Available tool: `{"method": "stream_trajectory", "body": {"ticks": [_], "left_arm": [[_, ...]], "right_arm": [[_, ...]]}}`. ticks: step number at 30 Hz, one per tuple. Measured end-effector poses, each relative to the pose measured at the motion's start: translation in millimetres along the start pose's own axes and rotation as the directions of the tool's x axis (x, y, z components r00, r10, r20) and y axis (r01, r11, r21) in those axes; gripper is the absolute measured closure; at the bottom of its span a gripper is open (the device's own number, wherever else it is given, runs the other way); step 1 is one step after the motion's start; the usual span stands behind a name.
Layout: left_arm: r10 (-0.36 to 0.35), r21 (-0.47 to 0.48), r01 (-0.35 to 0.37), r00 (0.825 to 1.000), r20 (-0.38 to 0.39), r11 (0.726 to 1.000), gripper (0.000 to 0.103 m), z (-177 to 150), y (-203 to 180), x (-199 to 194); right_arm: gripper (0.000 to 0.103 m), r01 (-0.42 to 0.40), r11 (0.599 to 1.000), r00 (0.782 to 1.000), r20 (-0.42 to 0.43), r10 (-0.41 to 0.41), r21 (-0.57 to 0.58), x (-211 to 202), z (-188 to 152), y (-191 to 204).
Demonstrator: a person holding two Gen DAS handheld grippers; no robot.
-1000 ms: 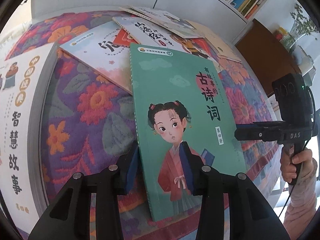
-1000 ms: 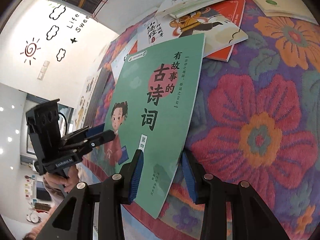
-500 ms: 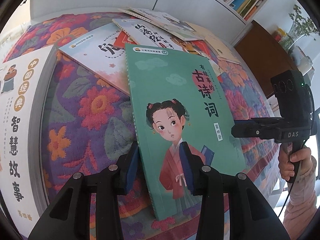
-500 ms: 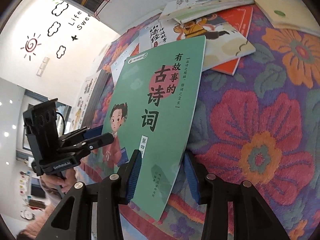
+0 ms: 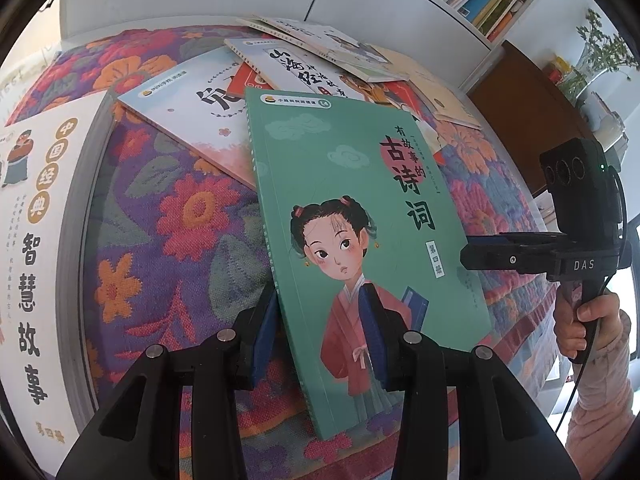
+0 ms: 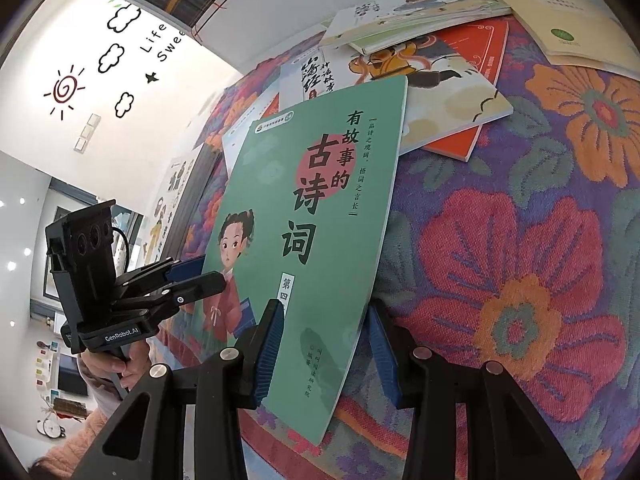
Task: Organize books
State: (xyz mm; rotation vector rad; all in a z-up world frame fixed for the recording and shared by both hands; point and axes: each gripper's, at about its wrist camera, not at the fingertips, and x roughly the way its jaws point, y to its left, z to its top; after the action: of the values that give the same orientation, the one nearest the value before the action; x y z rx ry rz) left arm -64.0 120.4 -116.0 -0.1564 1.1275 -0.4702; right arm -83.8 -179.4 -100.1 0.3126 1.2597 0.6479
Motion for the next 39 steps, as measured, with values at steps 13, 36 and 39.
{"method": "stream_trajectory", "body": {"ticks": [13, 36, 39], "left_arm": [[0.050, -0.004, -0.050, 0.998, -0.038, 0.999, 0.067, 1.7, -7.9, -2.9], [0.031, -0.019, -0.032, 0.999, -0.041, 0.999, 0.072, 7.5, -2.2, -8.1], [0.035, -0.018, -0.035, 0.999, -0.028, 0.999, 0.072, 8.0, -2.7, -16.1]], "right_arm": [[0.062, -0.018, 1.000, 1.000, 0.004, 0.018, -0.017, -2.6, -5.1, 6.2], [0.086, -0.052, 0.996, 0.997, 0.050, 0.056, -0.078, -12.7, -2.9, 28.0], [0.086, -0.039, 0.993, 0.997, 0.060, 0.046, -0.111, -18.8, -1.7, 42.7]]}}
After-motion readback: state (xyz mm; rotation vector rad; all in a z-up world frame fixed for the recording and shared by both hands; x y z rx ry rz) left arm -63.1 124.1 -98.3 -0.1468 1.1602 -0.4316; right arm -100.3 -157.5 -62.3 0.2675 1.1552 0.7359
